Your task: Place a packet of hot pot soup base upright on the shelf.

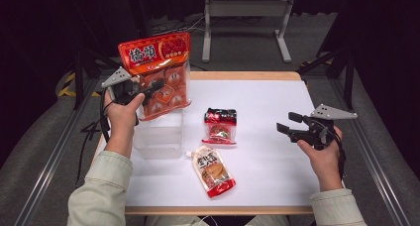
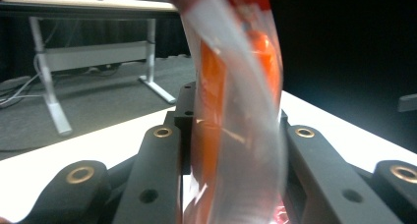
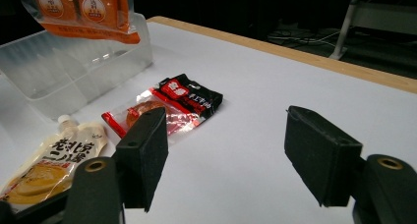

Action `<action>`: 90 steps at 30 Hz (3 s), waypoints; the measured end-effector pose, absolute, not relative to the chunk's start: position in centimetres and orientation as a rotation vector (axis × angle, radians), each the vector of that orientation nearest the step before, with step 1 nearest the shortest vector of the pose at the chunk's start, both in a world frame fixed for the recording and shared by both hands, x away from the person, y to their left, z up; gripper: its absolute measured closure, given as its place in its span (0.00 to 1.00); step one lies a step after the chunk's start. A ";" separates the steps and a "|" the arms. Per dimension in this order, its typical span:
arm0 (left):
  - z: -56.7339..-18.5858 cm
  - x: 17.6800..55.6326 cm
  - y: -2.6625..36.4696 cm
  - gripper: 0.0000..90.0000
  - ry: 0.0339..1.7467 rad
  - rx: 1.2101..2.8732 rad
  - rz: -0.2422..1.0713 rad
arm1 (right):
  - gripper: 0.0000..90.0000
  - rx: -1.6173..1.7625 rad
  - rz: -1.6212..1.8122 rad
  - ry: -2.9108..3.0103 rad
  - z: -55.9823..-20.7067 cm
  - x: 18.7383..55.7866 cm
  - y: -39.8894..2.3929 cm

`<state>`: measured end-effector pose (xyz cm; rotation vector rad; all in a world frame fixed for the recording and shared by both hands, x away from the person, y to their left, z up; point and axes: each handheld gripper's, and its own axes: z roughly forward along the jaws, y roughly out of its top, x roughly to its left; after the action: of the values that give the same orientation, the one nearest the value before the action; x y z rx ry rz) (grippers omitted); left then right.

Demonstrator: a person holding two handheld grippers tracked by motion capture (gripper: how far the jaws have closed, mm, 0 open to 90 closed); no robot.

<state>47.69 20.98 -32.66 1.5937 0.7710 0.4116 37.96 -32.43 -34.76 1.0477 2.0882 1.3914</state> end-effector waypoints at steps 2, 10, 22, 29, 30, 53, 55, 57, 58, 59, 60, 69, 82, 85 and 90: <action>-32.8 47.7 21.2 0.78 0.780 1.589 0.416 | 0.38 1.048 1.392 2.090 -34.8 38.0 -32.4; -33.4 47.7 21.6 0.78 0.800 1.572 0.413 | 0.37 1.046 1.389 2.107 -35.0 38.0 -32.2; -34.1 47.1 21.5 0.78 0.869 1.570 0.512 | 0.36 1.049 1.403 2.114 -35.1 38.1 -32.3; -35.2 47.3 21.0 0.78 0.897 1.607 0.524 | 0.36 1.037 1.394 2.132 -35.2 38.1 -31.9; -35.4 47.4 20.9 0.78 0.904 1.617 0.521 | 0.36 1.036 1.394 2.134 -35.2 38.1 -31.8; -35.9 48.5 19.9 0.78 0.915 1.745 0.439 | 0.35 1.019 1.392 2.150 -35.3 38.1 -31.4; -35.8 48.4 20.1 0.77 0.913 1.758 0.423 | 0.35 1.020 1.393 2.152 -35.3 38.1 -31.4; -35.8 48.2 20.3 0.77 0.914 1.772 0.402 | 0.35 1.016 1.390 2.152 -35.3 38.0 -31.4; -35.7 48.1 20.4 0.77 0.914 1.782 0.402 | 0.35 1.012 1.393 2.151 -35.3 38.1 -31.4; -35.7 48.1 20.4 0.77 0.914 1.790 0.401 | 0.35 1.013 1.393 2.151 -35.3 38.1 -31.4; -35.6 48.0 20.4 0.77 0.912 1.798 0.400 | 0.34 1.017 1.393 2.151 -35.3 38.1 -31.4; -36.3 47.3 20.8 0.78 0.894 1.887 0.351 | 0.34 1.018 1.385 2.159 -35.4 38.1 -31.3; -38.3 46.4 22.5 0.76 0.974 1.826 0.227 | 0.34 1.016 1.383 2.166 -35.5 38.0 -31.1; -38.6 46.2 22.6 0.76 0.982 1.810 0.206 | 0.34 1.020 1.381 2.170 -35.5 38.0 -31.1; -38.7 46.2 22.6 0.76 0.980 1.806 0.222 | 0.34 1.018 1.380 2.172 -35.6 38.0 -31.0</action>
<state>46.23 22.59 -38.71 1.8059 0.9804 0.2221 38.03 -30.97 -35.57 1.0183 2.1717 1.3800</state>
